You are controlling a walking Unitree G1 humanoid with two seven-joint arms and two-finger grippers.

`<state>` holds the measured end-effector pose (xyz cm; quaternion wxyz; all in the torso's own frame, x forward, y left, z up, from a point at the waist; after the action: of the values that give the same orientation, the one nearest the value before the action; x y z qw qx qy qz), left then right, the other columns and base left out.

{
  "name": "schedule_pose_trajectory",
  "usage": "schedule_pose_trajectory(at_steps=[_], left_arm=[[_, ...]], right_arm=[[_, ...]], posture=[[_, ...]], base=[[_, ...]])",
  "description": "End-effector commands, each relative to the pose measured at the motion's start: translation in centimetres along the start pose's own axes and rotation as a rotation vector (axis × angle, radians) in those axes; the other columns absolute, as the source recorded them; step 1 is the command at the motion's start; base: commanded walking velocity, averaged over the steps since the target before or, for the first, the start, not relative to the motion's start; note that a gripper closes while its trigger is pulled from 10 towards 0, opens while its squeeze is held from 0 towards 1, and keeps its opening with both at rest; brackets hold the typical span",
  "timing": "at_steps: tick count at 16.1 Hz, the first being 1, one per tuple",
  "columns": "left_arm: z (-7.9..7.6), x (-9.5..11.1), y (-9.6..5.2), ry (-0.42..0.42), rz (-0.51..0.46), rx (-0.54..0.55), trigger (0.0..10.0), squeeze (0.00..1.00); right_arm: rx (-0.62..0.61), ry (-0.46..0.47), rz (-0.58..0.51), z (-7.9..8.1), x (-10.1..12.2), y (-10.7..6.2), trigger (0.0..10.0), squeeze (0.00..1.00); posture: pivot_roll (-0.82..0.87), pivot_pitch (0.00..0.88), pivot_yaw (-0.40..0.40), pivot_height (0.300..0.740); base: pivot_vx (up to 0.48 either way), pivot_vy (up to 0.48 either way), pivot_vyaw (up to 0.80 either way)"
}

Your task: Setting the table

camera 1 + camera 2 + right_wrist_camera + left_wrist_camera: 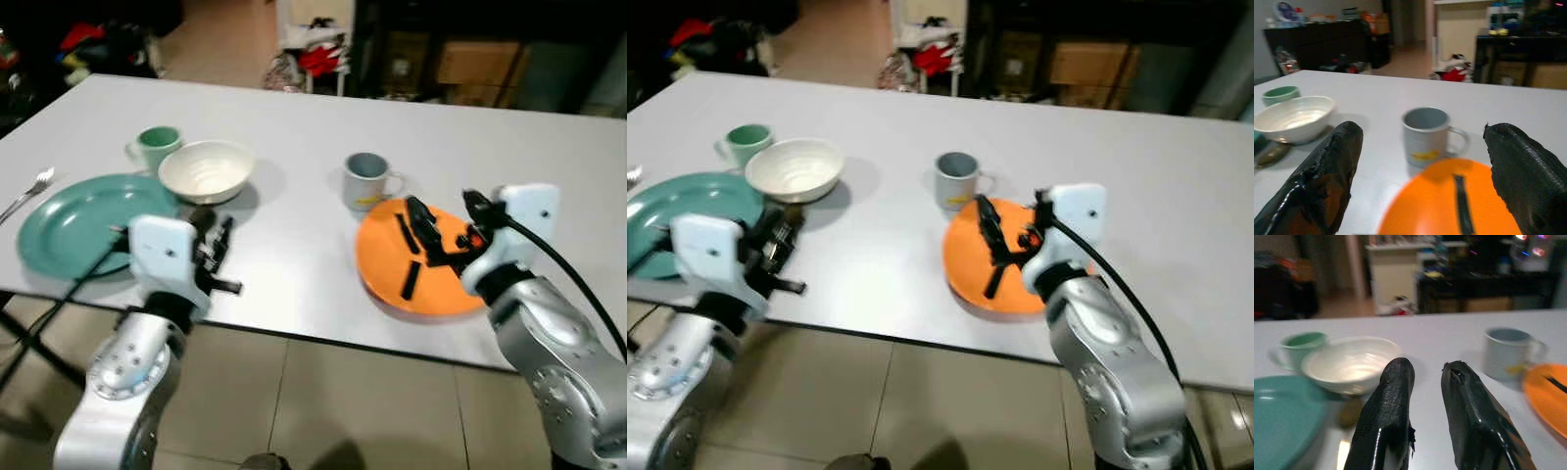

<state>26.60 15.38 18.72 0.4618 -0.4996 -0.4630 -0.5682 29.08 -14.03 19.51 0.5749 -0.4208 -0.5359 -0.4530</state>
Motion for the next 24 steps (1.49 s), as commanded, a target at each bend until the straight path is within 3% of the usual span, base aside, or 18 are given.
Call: schedule_pose_trajectory(at_steps=[1,6,12,13,15,16,19,22,23,24], left_arm=[[0.7,0.9,0.1,0.018,-0.026,0.036,10.0,0.0],[0.5,1.3,1.0,0.005,-0.032,0.011,10.0,0.0],[0.7,0.7,1.2,-0.003,-0.005,0.031,10.0,0.0],[0.6,0.2,1.1,-0.05,0.03,0.037,10.0,0.0],[0.5,0.0,1.1,-0.065,0.043,0.039,10.0,0.0],[1.0,0.7,1.2,0.009,-0.006,0.082,10.0,1.0],[2.1,2.5,1.6,0.037,-0.115,0.151,10.0,1.0],[2.7,2.4,1.8,0.078,-0.115,0.187,10.0,1.0],[3.5,2.2,1.9,0.075,-0.096,0.264,10.0,1.0],[3.3,2.1,1.9,0.034,-0.08,0.233,10.0,1.0]], right_arm=[[0.011,-0.009,-0.009,0.3,0.0,0.2,10.0,1.0],[-0.03,-0.014,-0.013,-0.2,-0.1,-0.8,10.0,1.0],[-0.033,0.005,-0.03,0.0,0.0,-0.7,10.0,1.0],[-0.038,-0.01,-0.032,-0.1,0.1,-0.6,10.0,1.0],[-0.067,-0.063,-0.05,-0.6,0.4,-0.6,10.0,1.0],[-0.092,-0.095,-0.073,-1.1,0.8,-0.4,10.0,1.0],[-0.123,-0.12,-0.117,-1.7,1.6,-0.2,10.0,1.0],[-0.148,-0.159,-0.123,-2.0,1.7,-0.2,10.0,1.0],[-0.173,-0.159,-0.123,-2.2,1.6,-0.4,10.0,1.0],[-0.195,-0.146,-0.129,-2.4,1.6,-0.6,10.0,1.0]], posture=[[0.03,0.0,-0.001,0.74],[-0.02,0.0,0.057,0.74],[-0.01,0.0,0.047,0.74],[-0.02,0.0,0.043,0.74],[-0.01,0.0,0.036,0.74],[0.0,0.0,0.033,0.74],[-0.01,0.0,0.037,0.74],[-0.01,0.0,0.046,0.74],[-0.01,0.0,0.05,0.74],[-0.01,0.0,0.06,0.74]], base=[[0.0,0.0,0.8],[0.0,0.0,0.8],[0.0,0.0,0.8],[0.0,0.0,0.8],[0.0,0.0,0.8],[0.0,0.0,0.8],[0.0,0.0,0.8],[0.0,0.0,0.8],[0.0,0.0,0.8],[0.0,0.0,0.8]])
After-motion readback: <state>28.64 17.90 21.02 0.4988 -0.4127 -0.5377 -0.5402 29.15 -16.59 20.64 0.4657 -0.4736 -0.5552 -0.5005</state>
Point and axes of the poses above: a point about 5 cm out from each wrist's last joint towards the gripper, its own y axis pointing out of the wrist towards the gripper, its own x axis along the axis of the wrist's last joint, z = x × y, the point moved 4 cm from there along y, pointing out of the wrist towards the gripper
